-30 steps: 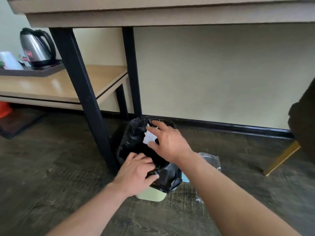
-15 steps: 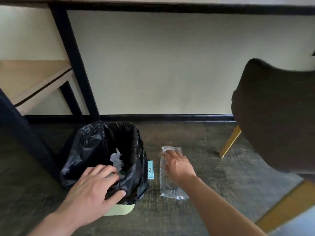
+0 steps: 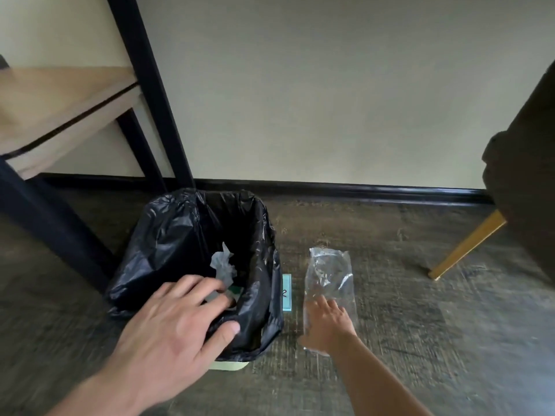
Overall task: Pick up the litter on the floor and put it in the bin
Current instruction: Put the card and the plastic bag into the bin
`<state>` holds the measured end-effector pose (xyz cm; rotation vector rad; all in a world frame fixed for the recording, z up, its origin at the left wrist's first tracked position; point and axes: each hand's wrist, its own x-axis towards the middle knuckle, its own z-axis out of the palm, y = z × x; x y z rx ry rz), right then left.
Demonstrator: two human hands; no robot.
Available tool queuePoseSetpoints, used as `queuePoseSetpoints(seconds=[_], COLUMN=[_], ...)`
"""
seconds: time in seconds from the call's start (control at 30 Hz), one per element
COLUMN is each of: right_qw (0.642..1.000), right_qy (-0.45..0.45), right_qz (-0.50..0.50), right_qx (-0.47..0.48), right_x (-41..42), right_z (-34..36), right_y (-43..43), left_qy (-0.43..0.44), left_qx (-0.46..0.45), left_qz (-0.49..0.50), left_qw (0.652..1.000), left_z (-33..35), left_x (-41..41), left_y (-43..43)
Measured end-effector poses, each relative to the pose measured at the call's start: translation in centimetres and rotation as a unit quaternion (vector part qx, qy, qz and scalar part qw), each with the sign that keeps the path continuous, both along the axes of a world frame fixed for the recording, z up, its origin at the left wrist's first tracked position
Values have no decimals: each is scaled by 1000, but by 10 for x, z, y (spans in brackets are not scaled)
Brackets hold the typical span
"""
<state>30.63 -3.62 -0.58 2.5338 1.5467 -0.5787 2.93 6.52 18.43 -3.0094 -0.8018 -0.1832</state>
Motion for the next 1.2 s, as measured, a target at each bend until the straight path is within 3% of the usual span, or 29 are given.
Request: queuePoseSetpoints(seconds=[0.23, 0.33, 0.47, 0.6, 0.73, 0.87, 0.93, 1.03, 1.1, 1.2], right_qw=[1000, 998, 978, 942, 874, 825, 828, 857, 897, 961], right_qy=[-25, -10, 11, 45, 88, 161, 156, 173, 178, 148], right_qz=[0, -58, -133, -133, -43, 36, 63, 52, 26, 18], right_qx=[4, 31, 162, 304, 477, 541, 535, 482, 405, 234], right_x=[-6, -1, 22, 22, -34, -112, -139, -156, -159, -158], right_z=[-22, -16, 33, 134, 250, 303, 298, 275, 258, 229], right_y=[2, 3, 4, 7, 10, 25, 43, 73, 88, 103], left_qy=[19, 21, 15, 22, 32, 67, 56, -100, -220, -313], left_qx=[-10, -11, -12, -27, -38, -28, -52, -95, -61, -52], left_qz=[5, 7, 12, 14, 17, 20, 16, 5, 24, 88], left_qw=[1000, 1000, 1000, 999, 999, 997, 997, 990, 973, 944], left_z=[1, 2, 4, 7, 11, 18, 21, 26, 30, 40], left_x=[3, 3, 4, 3, 3, 3, 2, -11, -26, -39], left_y=[2, 1, 1, -3, -6, -8, -9, -11, -10, 0])
